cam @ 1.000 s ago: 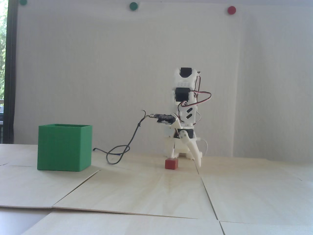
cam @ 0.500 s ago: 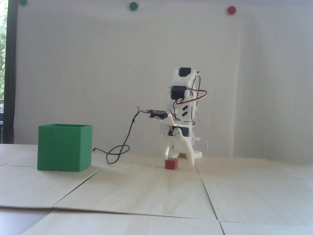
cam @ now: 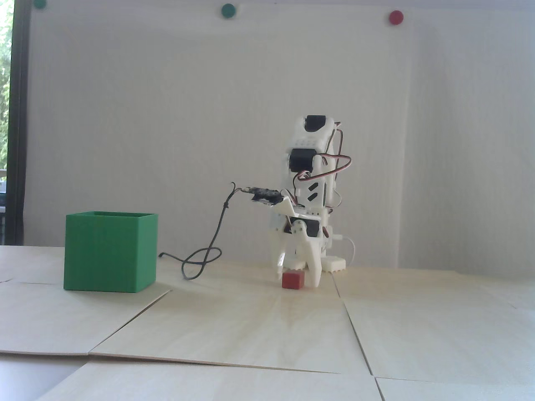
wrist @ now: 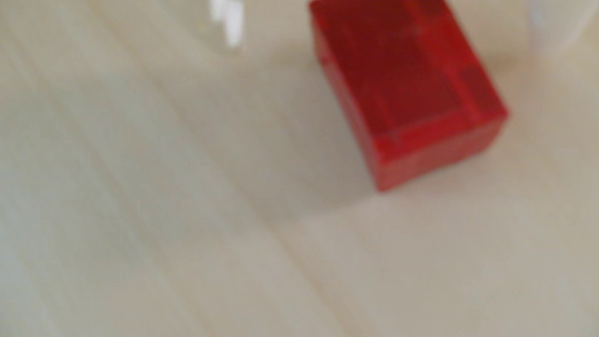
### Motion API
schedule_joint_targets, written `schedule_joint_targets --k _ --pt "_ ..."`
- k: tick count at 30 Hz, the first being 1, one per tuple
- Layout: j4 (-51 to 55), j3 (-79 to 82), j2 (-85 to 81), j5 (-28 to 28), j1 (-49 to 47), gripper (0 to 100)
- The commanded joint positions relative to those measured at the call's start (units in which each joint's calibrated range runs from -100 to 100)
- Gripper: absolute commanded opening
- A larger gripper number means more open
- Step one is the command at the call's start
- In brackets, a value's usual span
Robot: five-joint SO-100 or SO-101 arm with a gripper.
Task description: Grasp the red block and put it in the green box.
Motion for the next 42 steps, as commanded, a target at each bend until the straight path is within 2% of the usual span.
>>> schedule_joint_targets --k 1,9,15,21,23,25,28,40,42 --pt "-0.7 -0.5 -0.2 -0.4 0.6 30" --pt "-1.4 -1.2 -0.2 -0.5 2.3 30" --pt "-9.2 -1.0 -0.2 -0.5 3.1 30" --pt "-8.8 -0.7 -0.2 -0.4 2.8 29" --pt "-8.8 -0.3 -0.2 -0.2 2.6 24" --pt "-8.9 -0.3 -0.2 -0.3 2.6 11" --pt "-8.9 -0.3 -0.2 -0.1 2.6 1" --pt "-8.3 -0.3 -0.9 -0.4 3.6 2" --pt "-5.2 -1.0 -1.0 -0.4 5.0 2"
